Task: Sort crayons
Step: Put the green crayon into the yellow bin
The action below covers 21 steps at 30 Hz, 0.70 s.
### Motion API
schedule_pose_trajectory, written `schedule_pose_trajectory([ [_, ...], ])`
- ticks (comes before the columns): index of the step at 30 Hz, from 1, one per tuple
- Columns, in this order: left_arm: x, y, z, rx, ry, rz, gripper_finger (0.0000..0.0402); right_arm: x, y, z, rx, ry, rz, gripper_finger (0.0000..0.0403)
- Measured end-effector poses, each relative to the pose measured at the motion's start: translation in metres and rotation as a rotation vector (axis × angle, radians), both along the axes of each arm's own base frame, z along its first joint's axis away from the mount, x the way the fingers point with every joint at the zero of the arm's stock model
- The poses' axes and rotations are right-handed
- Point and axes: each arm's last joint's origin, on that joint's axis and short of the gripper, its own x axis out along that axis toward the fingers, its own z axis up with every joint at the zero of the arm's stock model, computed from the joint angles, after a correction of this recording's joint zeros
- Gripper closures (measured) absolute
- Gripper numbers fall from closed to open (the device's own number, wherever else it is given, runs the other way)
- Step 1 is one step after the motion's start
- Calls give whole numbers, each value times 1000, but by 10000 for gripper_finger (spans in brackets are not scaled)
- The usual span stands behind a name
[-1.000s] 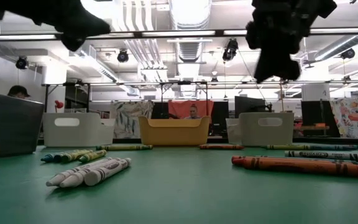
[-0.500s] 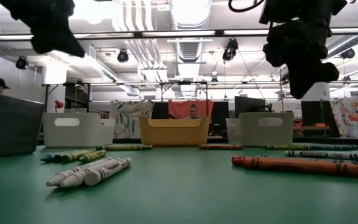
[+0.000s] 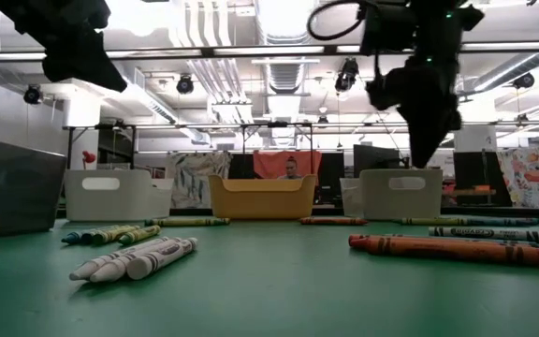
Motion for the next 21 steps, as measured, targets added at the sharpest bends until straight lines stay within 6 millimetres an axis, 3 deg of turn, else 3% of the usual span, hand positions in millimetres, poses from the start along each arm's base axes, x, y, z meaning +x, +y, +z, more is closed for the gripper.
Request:
schedule_pose_trajectory([
  [7,-1,0,0,4,-3,1,363,24,11,-12,-60,77,313,344],
  [13,0,0,1,4,-10,1,363,35,18,-29,-84,151,469,342],
  [21,0,0,1,4,-8,1,363,40,17,-48,-104,235,512,309],
])
